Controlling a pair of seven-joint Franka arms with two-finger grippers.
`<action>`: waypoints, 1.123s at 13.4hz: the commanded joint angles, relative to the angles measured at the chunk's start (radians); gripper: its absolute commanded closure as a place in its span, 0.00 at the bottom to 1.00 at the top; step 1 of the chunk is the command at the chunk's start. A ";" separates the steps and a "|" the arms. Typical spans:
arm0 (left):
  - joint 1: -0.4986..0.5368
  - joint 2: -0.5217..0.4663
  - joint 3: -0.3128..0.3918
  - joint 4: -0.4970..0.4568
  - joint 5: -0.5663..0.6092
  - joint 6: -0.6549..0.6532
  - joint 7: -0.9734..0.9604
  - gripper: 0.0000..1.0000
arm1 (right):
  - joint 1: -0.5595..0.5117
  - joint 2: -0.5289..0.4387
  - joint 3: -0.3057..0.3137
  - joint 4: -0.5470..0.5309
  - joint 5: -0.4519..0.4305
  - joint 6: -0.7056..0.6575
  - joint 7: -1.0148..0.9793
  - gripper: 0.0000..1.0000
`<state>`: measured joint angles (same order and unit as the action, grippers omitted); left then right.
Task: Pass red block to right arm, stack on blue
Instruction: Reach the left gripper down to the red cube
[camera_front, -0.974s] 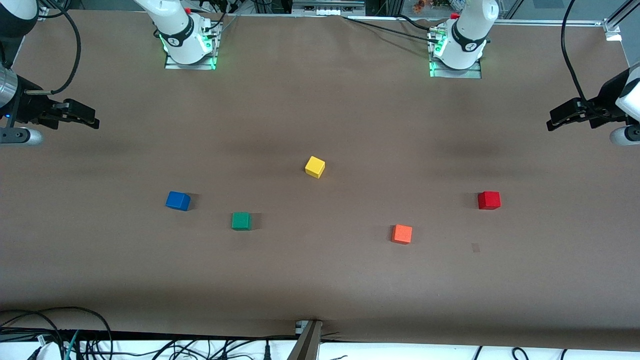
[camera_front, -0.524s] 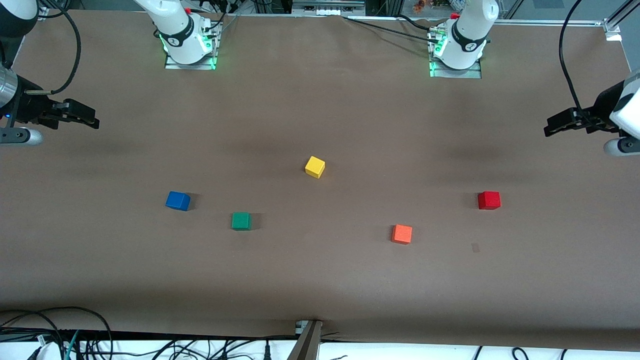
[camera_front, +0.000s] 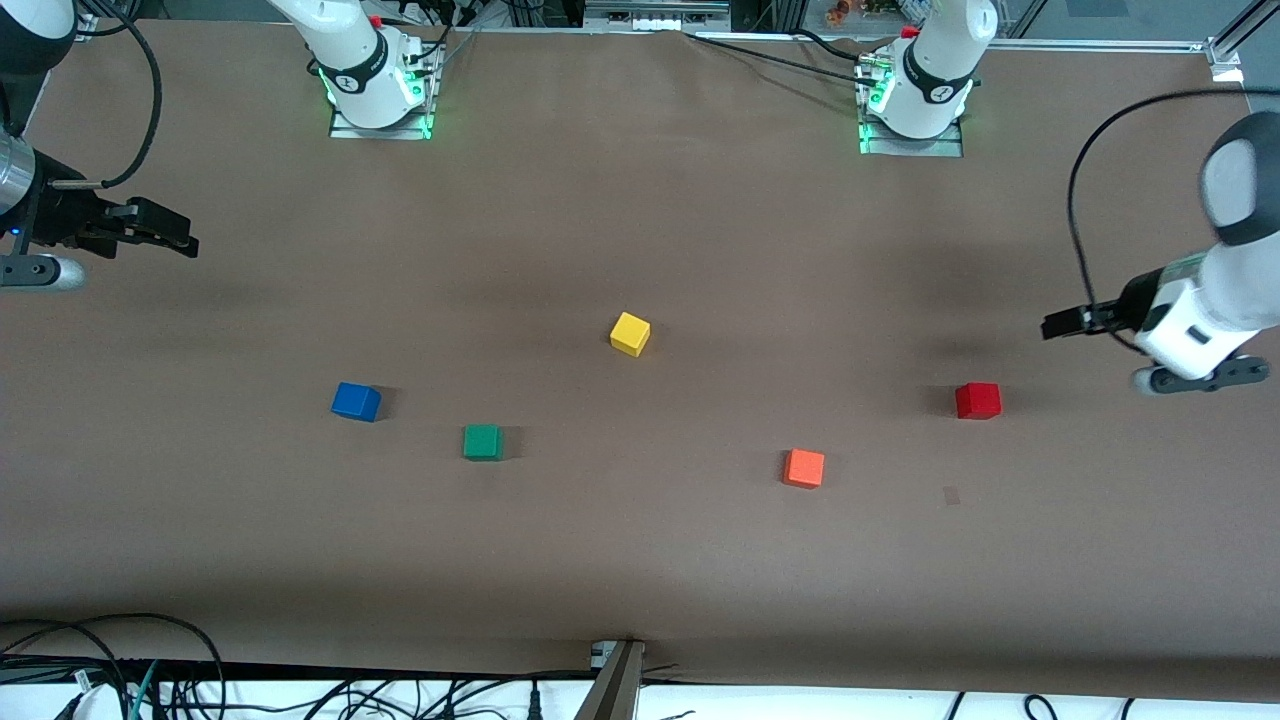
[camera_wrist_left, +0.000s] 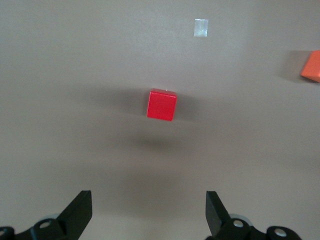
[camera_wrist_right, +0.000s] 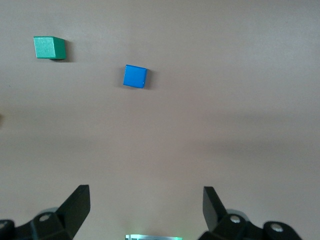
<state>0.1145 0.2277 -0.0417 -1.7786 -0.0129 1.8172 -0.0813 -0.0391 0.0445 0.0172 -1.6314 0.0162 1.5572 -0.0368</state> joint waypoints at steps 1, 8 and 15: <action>0.007 0.048 -0.009 -0.088 0.022 0.150 -0.012 0.00 | -0.002 0.000 0.003 0.019 0.001 -0.022 0.012 0.00; -0.001 0.232 -0.007 -0.173 0.028 0.464 0.029 0.00 | -0.002 0.001 0.003 0.019 0.001 -0.022 0.012 0.00; 0.004 0.308 -0.009 -0.171 0.030 0.563 0.078 0.00 | -0.002 0.001 0.004 0.021 0.001 -0.020 0.015 0.00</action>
<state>0.1144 0.5245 -0.0479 -1.9534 -0.0103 2.3596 -0.0151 -0.0392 0.0443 0.0170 -1.6300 0.0162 1.5558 -0.0368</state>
